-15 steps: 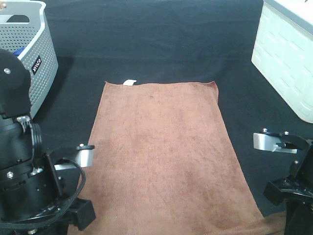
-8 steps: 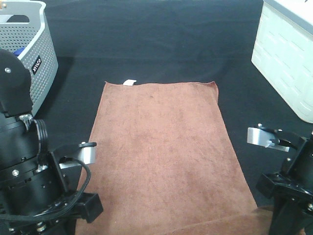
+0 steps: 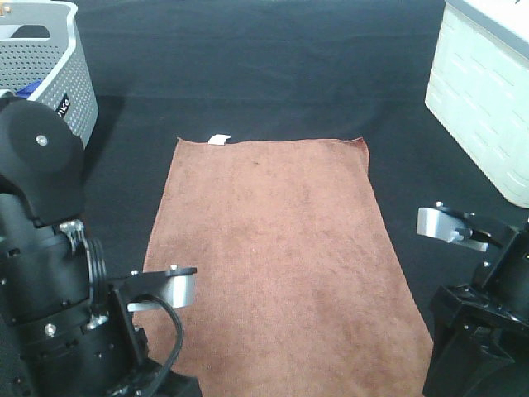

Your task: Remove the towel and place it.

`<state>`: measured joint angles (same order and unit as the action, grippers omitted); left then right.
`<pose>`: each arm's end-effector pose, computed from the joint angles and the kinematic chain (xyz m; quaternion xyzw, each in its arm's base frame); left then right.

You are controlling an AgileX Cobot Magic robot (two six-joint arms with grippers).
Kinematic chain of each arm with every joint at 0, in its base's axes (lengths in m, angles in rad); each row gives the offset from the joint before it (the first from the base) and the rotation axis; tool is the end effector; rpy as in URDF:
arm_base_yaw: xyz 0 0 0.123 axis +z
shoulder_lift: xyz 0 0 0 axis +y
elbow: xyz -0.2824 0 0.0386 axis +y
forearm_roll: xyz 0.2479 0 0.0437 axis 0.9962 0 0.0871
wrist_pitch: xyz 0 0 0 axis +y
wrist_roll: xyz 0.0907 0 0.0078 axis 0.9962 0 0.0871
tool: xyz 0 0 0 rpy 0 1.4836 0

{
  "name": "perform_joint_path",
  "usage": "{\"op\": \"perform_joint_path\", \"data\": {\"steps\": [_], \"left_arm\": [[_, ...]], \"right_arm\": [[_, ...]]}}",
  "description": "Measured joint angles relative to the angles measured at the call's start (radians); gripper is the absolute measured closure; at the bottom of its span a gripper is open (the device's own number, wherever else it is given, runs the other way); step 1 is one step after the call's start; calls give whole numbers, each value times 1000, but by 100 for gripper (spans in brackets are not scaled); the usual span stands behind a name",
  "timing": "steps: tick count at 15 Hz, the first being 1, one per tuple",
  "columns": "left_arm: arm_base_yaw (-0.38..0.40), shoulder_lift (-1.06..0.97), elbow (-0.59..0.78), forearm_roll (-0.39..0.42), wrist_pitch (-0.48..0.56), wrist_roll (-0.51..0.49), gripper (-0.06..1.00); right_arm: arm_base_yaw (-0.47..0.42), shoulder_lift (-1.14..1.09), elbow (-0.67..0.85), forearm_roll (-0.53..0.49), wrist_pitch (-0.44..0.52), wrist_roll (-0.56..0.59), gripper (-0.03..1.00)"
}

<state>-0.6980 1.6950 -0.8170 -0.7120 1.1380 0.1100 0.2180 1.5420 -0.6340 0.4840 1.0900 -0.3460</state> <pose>0.1549 -0.2005 0.1645 -0.1785 -0.9268 0.2247 0.2424 0.1810 0.0786 0.1584 0.1268 -0.9595 -0.2008 0.1517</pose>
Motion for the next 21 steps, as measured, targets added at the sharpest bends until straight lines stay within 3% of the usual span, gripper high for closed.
{"op": "perform_joint_path", "data": {"steps": [4, 7, 8, 10, 12, 16, 19, 21], "left_arm": [[-2, 0, -59, 56, -16, -4, 23], [-2, 0, -199, 199, -33, -25, 23], [13, 4, -286, 315, -50, -67, 23], [95, 33, -415, 447, -50, -129, 23], [175, 47, -472, 494, -56, -146, 23], [330, 56, -511, 512, -115, -143, 23], [442, 186, -630, 486, -125, -43, 23], [466, 307, -752, 460, -126, -5, 23]], "right_arm": [[-3, -41, -95, -83, -16, 40, 28], [-8, -33, -264, -179, -54, 111, 28], [-8, -13, -334, -201, -47, 127, 28], [-8, 51, -485, -214, -18, 155, 28], [-8, 97, -573, -236, -21, 177, 28], [-15, 132, -623, -296, -84, 179, 28], [-132, 299, -786, -165, 9, 89, 28], [-147, 359, -860, -128, -9, 63, 28]]}}
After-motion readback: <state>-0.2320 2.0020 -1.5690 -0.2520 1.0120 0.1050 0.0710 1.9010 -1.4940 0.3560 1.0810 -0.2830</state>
